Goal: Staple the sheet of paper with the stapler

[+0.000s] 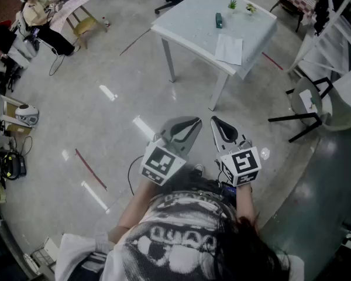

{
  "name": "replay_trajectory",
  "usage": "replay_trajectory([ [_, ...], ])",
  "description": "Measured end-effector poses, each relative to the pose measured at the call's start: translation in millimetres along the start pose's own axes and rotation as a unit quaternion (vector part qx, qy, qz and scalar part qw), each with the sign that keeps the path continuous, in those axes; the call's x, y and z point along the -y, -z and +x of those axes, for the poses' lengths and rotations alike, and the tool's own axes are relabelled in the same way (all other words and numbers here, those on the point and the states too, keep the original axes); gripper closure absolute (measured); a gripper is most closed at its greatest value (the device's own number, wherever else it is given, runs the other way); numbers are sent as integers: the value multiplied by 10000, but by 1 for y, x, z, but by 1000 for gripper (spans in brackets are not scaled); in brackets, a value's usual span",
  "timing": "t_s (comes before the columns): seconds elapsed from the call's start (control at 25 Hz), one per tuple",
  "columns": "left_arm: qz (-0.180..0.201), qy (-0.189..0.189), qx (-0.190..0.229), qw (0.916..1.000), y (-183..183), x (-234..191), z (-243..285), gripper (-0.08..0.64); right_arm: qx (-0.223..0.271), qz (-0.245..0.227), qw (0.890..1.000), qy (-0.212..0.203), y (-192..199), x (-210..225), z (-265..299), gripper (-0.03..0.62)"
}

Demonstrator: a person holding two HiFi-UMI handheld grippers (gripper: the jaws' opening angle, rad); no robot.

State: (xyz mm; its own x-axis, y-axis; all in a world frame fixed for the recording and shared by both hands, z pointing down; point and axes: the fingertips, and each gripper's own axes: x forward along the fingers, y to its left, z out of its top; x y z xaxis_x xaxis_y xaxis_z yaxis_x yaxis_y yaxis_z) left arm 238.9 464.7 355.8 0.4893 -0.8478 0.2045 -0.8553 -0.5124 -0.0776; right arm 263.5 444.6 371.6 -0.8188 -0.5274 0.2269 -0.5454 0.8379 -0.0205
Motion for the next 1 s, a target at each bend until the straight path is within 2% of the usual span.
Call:
replay_trajectory([
  [0.44, -20, -28, -50, 10000, 4, -2, -2, 550, 78, 131, 9999, -40, 1, 2, 4, 600],
  [1.0, -69, -233, -217, 9995, 10, -6, 6, 550, 15, 274, 9990, -357, 11, 7, 15, 599],
])
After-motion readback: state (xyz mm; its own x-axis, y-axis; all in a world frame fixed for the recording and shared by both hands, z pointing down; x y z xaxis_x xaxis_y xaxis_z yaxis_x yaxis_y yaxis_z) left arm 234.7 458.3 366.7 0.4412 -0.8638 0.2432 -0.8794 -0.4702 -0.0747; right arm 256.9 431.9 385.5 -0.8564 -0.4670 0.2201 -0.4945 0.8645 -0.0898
